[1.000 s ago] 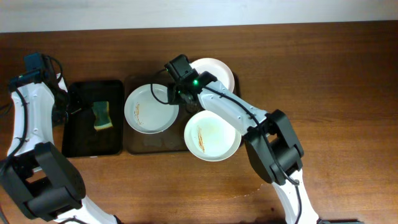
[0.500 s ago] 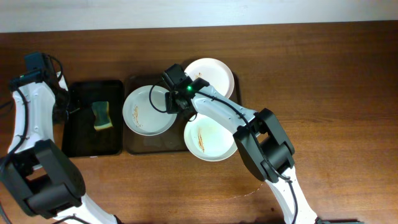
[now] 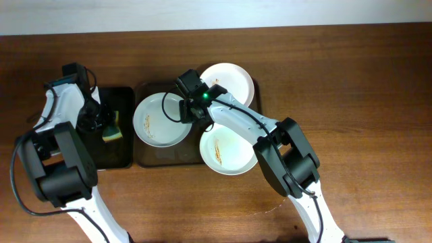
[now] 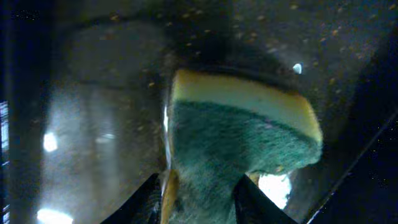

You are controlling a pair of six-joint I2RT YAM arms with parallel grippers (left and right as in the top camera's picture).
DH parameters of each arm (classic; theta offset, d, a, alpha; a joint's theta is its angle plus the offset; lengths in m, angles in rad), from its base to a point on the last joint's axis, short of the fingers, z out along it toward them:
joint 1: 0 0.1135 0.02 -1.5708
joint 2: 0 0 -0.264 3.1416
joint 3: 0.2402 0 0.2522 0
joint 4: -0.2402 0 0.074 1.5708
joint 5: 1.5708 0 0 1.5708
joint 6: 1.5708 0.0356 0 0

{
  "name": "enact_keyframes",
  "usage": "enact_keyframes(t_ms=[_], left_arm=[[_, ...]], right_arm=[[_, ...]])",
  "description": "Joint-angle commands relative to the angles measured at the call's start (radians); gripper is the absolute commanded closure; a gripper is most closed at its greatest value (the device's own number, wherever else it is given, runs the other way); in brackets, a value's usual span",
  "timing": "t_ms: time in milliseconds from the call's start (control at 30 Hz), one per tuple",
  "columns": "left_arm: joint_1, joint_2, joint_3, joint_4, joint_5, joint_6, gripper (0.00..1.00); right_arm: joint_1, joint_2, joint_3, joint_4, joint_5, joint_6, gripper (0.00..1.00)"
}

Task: Clean dirty plates on tray and stack at the side
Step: 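Grasp the green-and-yellow sponge with the left gripper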

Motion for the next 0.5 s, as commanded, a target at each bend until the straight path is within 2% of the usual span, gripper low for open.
enact_keyframes(t_ms=[0,33,67,133,167,300,467], left_arm=[[-0.011,0.036,0.013,0.02,0.031,0.005,0.64],[-0.02,0.04,0.013,0.024,0.03,0.005,0.65],[-0.027,0.045,0.013,0.027,0.03,0.005,0.7],[-0.036,0.055,0.013,0.033,0.018,0.005,0.86],[-0.037,0.058,0.013,0.034,0.01,0.005,0.99],[-0.037,0.052,0.047,0.004,0.001,0.006,0.99],[-0.053,0.024,0.238,-0.174,0.005,0.061,0.99]], right_arm=[[0.019,0.03,0.015,-0.002,-0.002,-0.011,0.96],[0.019,0.03,0.015,-0.002,-0.002,-0.011,0.96],[0.019,0.03,0.015,-0.002,-0.002,-0.011,0.96],[0.019,0.03,0.015,-0.002,-0.002,-0.011,0.96],[0.019,0.03,0.015,-0.002,-0.002,-0.011,0.96],[0.019,0.03,0.015,-0.002,-0.002,-0.011,0.96],[0.016,0.029,0.016,-0.001,-0.004,-0.011,0.96]])
